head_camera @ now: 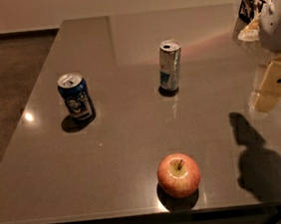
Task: Move apple near pepsi can
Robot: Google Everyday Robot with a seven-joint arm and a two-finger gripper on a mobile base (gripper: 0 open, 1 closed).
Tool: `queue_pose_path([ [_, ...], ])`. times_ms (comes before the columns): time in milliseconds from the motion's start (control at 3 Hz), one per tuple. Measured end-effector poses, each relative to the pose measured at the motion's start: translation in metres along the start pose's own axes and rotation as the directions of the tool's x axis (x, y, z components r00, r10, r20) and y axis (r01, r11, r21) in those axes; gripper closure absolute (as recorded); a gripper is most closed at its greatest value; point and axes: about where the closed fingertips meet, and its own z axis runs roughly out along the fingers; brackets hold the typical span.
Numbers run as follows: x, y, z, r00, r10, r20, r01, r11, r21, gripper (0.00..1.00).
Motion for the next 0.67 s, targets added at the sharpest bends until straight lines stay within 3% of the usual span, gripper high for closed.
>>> queue_pose_path([
  [667,-0.0044,0.0049,0.0009,1.0,-0.016,0.027,0.016,0.9997,-0.019,0.0],
])
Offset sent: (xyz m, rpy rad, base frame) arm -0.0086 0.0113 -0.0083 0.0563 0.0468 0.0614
